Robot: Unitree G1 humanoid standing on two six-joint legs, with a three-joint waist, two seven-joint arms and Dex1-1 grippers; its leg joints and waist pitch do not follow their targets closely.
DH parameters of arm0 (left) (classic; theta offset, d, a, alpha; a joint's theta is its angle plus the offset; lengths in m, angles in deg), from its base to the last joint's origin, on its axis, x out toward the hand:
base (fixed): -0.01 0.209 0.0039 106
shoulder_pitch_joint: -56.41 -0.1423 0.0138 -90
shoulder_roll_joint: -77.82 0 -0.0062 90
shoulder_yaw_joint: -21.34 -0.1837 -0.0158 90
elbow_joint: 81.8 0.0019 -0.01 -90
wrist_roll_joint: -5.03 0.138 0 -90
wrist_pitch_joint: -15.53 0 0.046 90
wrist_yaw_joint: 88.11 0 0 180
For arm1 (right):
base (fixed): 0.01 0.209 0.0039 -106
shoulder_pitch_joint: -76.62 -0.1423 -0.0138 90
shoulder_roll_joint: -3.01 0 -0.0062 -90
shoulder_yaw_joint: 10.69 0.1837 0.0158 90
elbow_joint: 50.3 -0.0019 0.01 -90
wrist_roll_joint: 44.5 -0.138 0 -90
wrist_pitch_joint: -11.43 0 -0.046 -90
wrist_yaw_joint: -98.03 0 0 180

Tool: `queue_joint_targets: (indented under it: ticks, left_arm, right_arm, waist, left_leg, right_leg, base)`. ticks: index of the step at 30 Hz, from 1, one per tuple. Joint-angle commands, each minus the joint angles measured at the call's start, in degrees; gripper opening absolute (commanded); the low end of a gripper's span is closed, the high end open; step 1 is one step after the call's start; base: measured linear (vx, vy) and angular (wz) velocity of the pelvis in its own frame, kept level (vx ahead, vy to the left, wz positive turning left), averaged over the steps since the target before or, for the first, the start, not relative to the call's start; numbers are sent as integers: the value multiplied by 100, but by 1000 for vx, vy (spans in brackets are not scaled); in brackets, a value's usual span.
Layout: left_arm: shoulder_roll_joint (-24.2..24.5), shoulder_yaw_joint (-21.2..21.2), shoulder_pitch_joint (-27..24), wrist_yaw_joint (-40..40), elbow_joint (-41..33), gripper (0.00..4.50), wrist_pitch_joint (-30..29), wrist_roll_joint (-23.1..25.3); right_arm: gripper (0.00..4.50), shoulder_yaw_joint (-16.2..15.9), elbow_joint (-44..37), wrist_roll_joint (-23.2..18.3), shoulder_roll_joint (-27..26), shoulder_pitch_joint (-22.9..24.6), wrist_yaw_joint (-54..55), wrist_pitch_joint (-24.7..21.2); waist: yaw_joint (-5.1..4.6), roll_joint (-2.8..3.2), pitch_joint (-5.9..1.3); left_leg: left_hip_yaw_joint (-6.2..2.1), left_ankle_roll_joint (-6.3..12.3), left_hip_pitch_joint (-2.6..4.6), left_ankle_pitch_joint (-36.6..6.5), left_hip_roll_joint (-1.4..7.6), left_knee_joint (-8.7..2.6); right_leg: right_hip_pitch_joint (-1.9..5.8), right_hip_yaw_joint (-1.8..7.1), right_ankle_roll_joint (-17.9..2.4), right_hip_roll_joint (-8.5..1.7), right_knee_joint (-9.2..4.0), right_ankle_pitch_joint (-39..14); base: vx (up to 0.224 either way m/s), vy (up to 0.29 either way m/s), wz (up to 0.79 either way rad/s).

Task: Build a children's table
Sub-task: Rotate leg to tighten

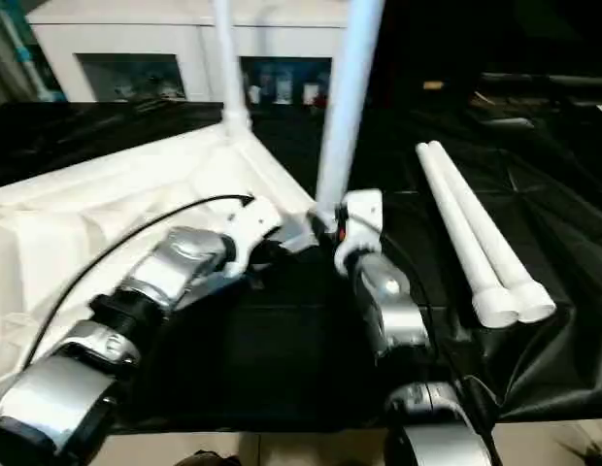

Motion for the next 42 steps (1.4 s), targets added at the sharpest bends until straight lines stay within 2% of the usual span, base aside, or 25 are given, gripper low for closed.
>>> queue_joint_targets:
  ticks: [1,2,3,7,9,14,18,21,28,36,42]
  left_arm:
    - [161,9,-191,133,-137,0,183,26]
    - [239,-16,-255,253,-204,0,233,18]
    - [324,-45,-327,404,-275,0,344,6]
    - [498,-105,-466,738,-456,0,489,-50]
    - [594,-160,-556,992,-612,0,575,-103]
    - [775,-256,-705,1408,-919,0,605,-200]
    - [878,-323,-820,1793,-1206,0,615,-283]
    - [888,-344,-854,1860,-1279,0,627,-265]
    - [899,-347,-904,1933,-1430,0,546,-293]
    - [911,-345,-920,1973,-1489,0,511,-286]
    - [924,-366,-944,1974,-1490,0,511,-267]
  right_arm:
    - [351,-131,-234,-86,183,21,-458,-207]
    - [351,-183,-370,-132,339,63,-755,-261]
    - [351,-239,-488,-159,517,106,-1055,-257]
    - [351,-308,-719,-259,867,192,-1754,-289]
    - [351,-344,-838,-296,1024,232,-2050,-333]
    - [351,-517,-981,-247,1317,290,-2548,-413]
    - [351,-865,-1036,-63,1559,336,-3047,-359]
    - [351,-970,-974,19,1567,294,-3154,-303]
    - [351,-869,-845,-62,1413,128,-3091,-164]
    - [282,-889,-828,-82,1408,168,-3231,-144]
    - [270,-885,-807,-7,1369,260,-3132,-138]
  waist:
    - [33,-55,-384]
    - [31,-56,-386]
    - [46,-63,-394]
    - [41,-74,-394]
    - [40,-87,-392]
    - [80,-73,-386]
    - [112,-69,-399]
    - [121,-87,-396]
    - [121,-98,-415]
    - [141,-98,-420]
    - [143,-99,-428]
  left_leg:
    - [-277,665,124,-610,540,-484]
    - [-271,712,122,-564,542,-475]
    - [-268,846,118,-496,539,-446]
    - [-259,946,123,-440,552,-432]
    - [-256,943,129,-454,559,-434]
    - [-243,879,154,-479,567,-437]
    - [-241,850,160,-418,570,-425]
    - [-239,829,152,-442,566,-423]
    - [-242,833,152,-367,562,-407]
    - [-240,874,148,-279,557,-387]
    - [-239,871,154,-265,553,-381]
  right_leg:
    - [269,199,-1415,-356,-314,277]
    - [263,201,-1436,-360,-310,352]
    - [281,192,-1473,-371,-299,460]
    - [272,190,-1541,-373,-292,462]
    - [271,188,-1577,-369,-290,372]
    - [246,192,-1602,-358,-291,208]
    - [246,184,-1612,-354,-267,284]
    - [253,190,-1611,-366,-272,246]
    - [256,191,-1628,-366,-250,276]
    - [257,185,-1623,-363,-233,319]
    - [255,182,-1618,-352,-227,319]
  base:
    - [0,0,0]
    - [0,0,0]
    - [0,0,0]
    - [0,0,0]
    - [0,0,0]
    - [0,0,0]
    - [0,0,0]
    - [0,0,0]
    - [0,0,0]
    - [0,0,0]
    - [0,0,0]
